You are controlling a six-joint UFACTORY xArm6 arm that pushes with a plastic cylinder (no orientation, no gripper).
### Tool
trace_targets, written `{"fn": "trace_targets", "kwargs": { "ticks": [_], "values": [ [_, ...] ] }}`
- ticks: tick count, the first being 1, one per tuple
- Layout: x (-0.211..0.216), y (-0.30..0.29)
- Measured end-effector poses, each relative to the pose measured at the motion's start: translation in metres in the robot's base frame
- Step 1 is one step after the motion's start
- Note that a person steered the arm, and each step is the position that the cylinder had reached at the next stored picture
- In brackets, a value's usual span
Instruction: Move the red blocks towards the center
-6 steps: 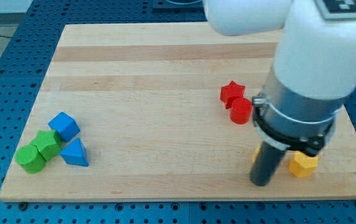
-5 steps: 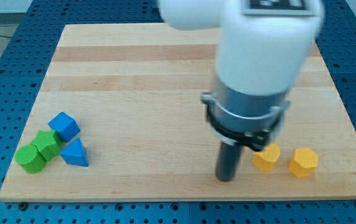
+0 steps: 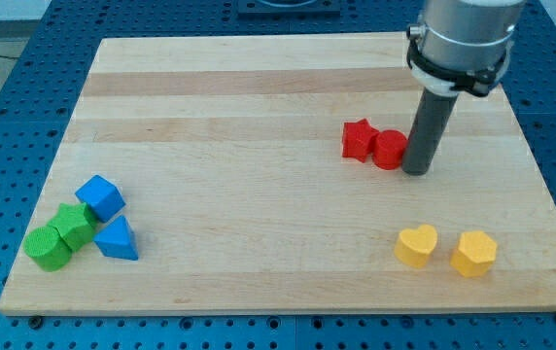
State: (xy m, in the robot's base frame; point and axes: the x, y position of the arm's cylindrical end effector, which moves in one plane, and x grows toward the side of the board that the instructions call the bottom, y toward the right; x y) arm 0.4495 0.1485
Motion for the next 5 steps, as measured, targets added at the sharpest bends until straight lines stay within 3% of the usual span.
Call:
{"fn": "trace_targets", "kwargs": {
  "ticks": [5],
  "values": [
    [-0.037, -0.019]
  ]
}}
